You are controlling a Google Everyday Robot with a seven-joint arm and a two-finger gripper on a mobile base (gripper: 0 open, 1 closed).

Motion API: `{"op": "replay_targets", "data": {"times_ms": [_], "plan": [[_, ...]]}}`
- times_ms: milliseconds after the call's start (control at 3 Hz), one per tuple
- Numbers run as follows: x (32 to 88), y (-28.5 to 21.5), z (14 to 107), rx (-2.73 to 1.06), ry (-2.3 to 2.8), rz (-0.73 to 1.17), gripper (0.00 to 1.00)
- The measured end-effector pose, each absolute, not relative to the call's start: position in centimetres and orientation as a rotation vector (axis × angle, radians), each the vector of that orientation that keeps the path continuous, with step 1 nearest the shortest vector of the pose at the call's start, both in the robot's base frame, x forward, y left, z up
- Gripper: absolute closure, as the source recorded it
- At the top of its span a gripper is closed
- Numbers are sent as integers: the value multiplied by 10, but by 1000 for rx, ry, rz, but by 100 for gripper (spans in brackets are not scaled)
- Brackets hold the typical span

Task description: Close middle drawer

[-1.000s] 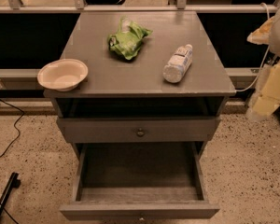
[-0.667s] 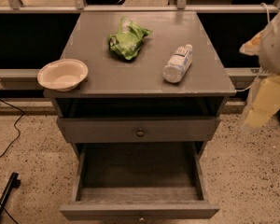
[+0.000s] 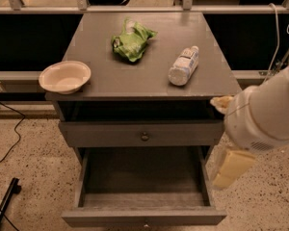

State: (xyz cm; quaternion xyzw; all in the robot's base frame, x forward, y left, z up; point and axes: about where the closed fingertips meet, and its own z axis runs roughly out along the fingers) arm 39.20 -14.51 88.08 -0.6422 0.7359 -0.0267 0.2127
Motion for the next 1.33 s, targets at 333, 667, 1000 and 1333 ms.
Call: {"op": "replay_targets", "data": {"times_ms": [333, 667, 1000, 1333], "plan": [[386, -139, 833, -1787, 2036, -61, 0], [386, -138, 832, -1787, 2036, -61, 0], [393, -136, 797, -1836, 2011, 9, 0], [394, -132, 722, -1922, 1946, 101, 0]]}}
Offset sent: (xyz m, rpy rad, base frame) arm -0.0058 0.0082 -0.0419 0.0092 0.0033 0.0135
